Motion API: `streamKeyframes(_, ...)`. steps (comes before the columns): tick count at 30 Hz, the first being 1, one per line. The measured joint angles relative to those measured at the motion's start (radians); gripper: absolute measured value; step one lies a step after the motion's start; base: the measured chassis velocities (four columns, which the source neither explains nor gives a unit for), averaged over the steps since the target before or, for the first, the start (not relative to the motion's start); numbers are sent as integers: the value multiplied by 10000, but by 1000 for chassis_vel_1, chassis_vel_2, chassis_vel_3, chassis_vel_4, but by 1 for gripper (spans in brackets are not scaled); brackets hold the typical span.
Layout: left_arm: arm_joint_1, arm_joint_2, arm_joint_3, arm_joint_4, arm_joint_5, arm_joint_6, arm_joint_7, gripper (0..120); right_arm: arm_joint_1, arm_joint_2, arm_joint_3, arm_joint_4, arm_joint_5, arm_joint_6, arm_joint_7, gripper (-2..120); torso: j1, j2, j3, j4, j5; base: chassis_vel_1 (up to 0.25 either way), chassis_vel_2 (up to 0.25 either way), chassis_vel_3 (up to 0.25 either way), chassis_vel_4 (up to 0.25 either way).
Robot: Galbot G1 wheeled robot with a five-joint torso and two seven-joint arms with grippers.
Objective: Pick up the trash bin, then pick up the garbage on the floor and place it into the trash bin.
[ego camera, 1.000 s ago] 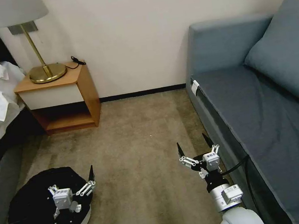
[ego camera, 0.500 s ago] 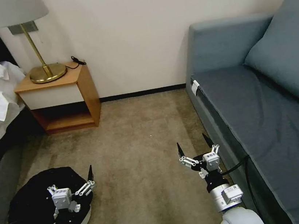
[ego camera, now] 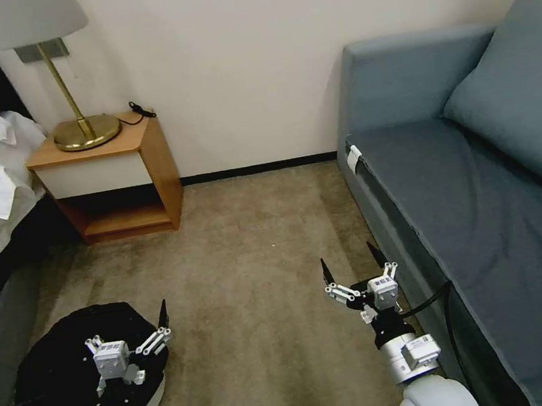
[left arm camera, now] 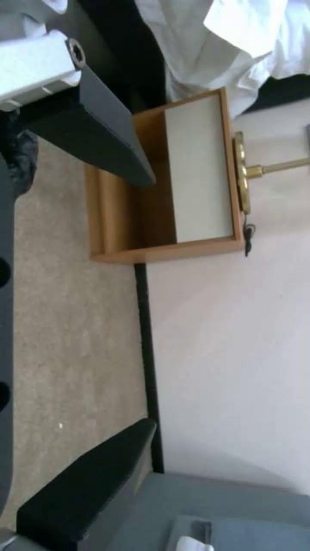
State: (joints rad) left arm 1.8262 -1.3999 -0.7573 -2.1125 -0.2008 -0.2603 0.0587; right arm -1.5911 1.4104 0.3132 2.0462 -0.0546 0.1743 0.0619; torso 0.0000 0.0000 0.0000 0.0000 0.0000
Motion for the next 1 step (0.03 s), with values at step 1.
streamKeyframes(1,0,0,-1,0,-1,0,0,100,0,0,0,0,0,0,0,100,0,0,0,0,0,0,0,0,0)
